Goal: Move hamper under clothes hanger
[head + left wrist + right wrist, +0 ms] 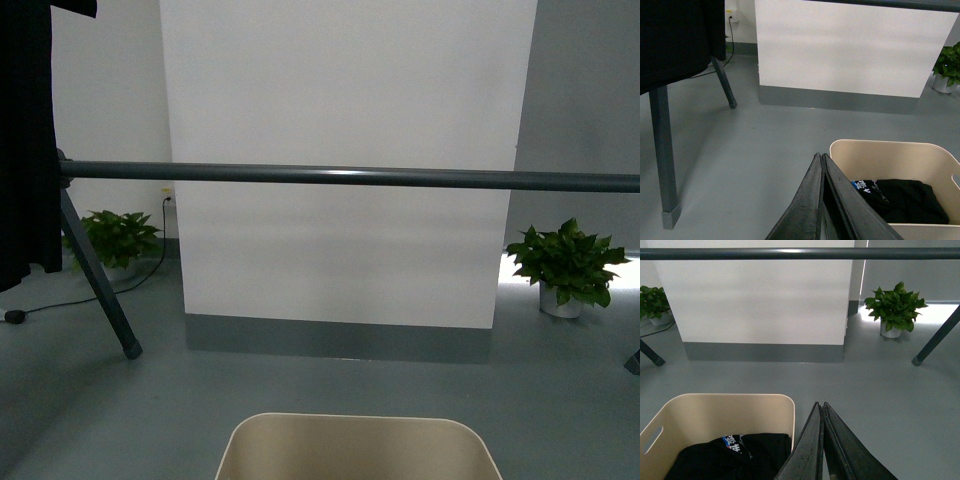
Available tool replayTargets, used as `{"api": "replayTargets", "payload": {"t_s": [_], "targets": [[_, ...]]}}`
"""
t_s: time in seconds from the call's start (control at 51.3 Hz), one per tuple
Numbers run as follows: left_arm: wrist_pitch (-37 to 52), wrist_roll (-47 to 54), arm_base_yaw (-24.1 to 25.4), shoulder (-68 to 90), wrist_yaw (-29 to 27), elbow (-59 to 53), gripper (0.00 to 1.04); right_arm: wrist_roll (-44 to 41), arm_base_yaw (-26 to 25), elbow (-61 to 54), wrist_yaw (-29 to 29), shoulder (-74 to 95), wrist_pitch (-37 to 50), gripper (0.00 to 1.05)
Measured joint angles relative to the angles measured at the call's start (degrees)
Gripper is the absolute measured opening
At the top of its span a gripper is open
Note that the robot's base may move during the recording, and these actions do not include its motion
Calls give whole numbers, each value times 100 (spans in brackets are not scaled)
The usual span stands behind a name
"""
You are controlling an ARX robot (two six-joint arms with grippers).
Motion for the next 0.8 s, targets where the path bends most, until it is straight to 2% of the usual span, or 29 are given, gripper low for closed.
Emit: {"api": "replayTargets", "payload": {"t_s": [0.136,0.234,0.526,0.799], "targets": [[-310,0,0,-444,2,-131,3,0,0,-129,0,-466,-315,2],[-190,0,0,-599,4,-348,3,0,0,-387,0,-608,-157,2],[-1202,-2,0,-1690,0,-352,3,0,0,-448,-2,-1773,-1252,2],[-1827,0,0,-2341,0,-352,3,0,0,-450,-2,-2483,-1921,2]]}}
